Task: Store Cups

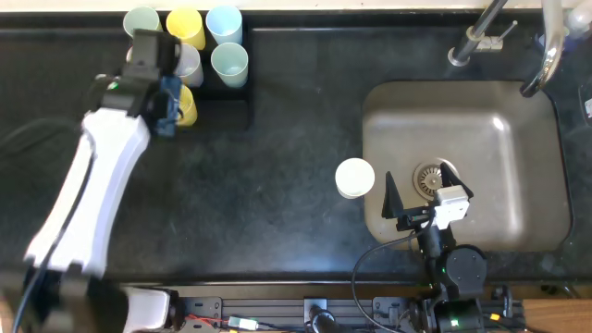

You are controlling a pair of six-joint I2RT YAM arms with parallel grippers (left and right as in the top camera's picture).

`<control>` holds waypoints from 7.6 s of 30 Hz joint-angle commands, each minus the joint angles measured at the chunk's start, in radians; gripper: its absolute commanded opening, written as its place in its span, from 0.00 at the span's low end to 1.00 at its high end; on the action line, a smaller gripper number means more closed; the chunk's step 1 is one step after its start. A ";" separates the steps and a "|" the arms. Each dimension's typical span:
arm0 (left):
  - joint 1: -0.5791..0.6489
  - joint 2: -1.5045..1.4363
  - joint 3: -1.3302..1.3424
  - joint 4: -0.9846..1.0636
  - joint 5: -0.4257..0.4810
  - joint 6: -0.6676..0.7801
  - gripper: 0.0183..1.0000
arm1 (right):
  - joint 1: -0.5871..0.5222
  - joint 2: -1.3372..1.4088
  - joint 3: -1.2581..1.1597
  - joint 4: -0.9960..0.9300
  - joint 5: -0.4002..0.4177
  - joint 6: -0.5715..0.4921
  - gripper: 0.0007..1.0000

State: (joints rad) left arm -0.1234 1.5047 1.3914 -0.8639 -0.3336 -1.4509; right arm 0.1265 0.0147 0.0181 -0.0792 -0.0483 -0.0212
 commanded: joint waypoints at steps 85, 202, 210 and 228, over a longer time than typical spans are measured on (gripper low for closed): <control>0.023 -1.502 -1.384 0.802 0.550 1.373 1.00 | -0.003 -0.010 -0.013 0.006 -0.003 0.007 1.00; 0.023 -1.502 -1.384 0.802 0.550 1.373 1.00 | 0.567 2.217 2.171 -1.041 0.012 0.238 0.04; 0.023 -1.502 -1.384 0.802 0.550 1.373 1.00 | 0.575 2.263 2.171 -1.026 0.013 0.273 0.04; 0.023 -1.502 -1.384 0.802 0.550 1.373 1.00 | 0.576 2.298 2.170 -0.992 0.032 0.292 0.07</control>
State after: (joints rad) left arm -0.1085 0.0132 0.0082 -0.0601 0.1997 -0.0967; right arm 0.6945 2.2944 2.1666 -1.0763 -0.0334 0.2623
